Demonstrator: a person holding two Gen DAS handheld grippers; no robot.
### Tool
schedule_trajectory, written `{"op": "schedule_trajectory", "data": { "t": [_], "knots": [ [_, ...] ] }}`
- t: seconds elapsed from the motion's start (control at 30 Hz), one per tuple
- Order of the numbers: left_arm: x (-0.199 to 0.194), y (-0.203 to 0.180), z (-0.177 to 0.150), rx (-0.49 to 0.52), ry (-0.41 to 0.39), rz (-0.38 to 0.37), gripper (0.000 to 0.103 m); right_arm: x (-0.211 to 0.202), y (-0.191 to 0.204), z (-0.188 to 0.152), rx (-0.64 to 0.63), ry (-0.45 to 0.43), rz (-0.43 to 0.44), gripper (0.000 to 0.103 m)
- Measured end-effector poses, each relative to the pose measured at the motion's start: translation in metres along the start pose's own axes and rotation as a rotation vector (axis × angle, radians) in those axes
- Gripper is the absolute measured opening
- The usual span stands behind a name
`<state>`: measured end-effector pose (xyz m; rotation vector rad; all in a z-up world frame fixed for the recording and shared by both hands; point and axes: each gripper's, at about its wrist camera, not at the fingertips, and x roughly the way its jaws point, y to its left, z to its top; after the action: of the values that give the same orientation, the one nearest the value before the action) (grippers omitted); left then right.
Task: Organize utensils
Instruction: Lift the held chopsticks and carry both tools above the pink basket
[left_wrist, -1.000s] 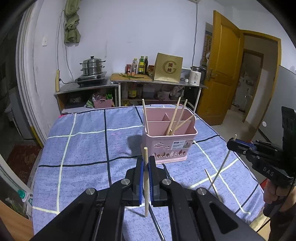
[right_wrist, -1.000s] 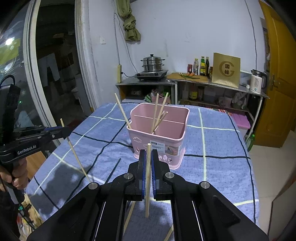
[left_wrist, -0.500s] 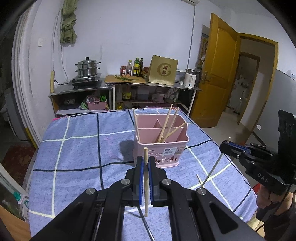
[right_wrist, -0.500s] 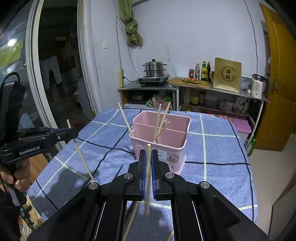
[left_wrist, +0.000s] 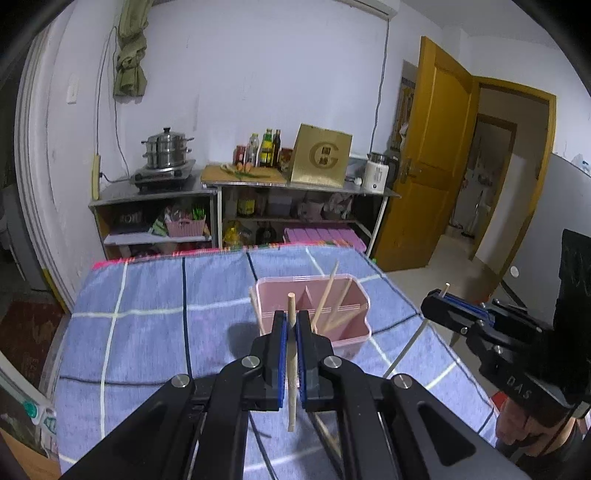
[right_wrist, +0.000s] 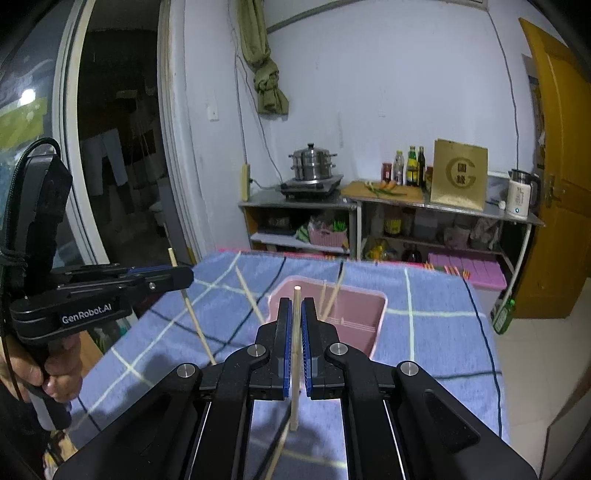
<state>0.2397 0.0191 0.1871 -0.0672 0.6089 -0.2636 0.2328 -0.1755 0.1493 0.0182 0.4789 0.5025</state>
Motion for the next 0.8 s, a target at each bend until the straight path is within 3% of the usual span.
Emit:
{"op": "schedule_trajectory", "data": {
  "t": [0.43,0.8],
  "knots": [
    [0.021,0.005,0.057,-0.016,-0.085,-0.004,0.005,0.023,-0.012,0.048,0.038,-0.091,0.007,0.005],
    [0.058,0.015,0.063,-0.021,-0.095,-0.003,0.005,0.055,-0.021,0.051,0.058,-0.098,0.013,0.005]
  ]
}}
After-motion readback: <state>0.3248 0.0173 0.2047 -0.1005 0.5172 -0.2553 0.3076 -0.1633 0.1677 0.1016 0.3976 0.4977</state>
